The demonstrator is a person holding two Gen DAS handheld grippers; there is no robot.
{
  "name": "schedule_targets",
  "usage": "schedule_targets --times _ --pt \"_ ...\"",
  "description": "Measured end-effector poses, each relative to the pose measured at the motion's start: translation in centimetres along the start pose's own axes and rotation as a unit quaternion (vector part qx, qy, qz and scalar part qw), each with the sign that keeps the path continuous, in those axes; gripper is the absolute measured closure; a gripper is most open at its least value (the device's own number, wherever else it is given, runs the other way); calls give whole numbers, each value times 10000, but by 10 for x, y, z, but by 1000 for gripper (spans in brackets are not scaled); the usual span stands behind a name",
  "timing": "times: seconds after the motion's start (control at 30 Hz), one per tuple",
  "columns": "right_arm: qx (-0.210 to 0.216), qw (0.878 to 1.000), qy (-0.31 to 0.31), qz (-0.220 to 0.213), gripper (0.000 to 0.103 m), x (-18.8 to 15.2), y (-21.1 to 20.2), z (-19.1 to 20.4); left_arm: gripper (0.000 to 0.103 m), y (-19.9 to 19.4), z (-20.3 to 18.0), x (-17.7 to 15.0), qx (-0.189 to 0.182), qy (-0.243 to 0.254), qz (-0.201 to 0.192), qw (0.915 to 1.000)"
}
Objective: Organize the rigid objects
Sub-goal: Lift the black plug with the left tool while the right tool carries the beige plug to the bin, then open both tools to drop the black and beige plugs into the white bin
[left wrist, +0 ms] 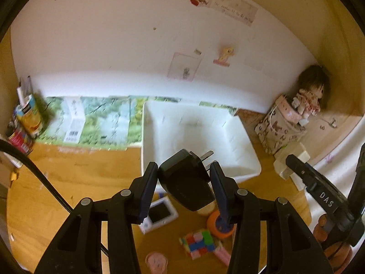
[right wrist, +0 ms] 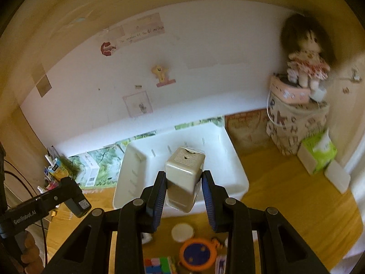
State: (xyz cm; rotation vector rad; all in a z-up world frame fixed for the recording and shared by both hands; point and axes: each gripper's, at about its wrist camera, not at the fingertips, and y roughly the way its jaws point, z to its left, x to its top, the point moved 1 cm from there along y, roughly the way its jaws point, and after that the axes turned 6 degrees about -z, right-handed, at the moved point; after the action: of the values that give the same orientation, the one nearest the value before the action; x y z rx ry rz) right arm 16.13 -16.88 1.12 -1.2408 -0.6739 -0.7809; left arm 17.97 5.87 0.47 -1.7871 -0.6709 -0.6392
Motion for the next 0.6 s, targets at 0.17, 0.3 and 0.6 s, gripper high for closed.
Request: schedule_targets --times 0.17,0.3,0.6 --pt "94 9994 -302 -143 71 4 27 -1 52 19 -4 12 -117 89 -412 9990" --pt "219 9986 -442 -200 71 4 50 -3 52 39 -3 22 -278 27 -586 9979" --pt "444 9948 -869 -305 71 -6 100 1 52 87 7 29 -412 -80 -811 9958"
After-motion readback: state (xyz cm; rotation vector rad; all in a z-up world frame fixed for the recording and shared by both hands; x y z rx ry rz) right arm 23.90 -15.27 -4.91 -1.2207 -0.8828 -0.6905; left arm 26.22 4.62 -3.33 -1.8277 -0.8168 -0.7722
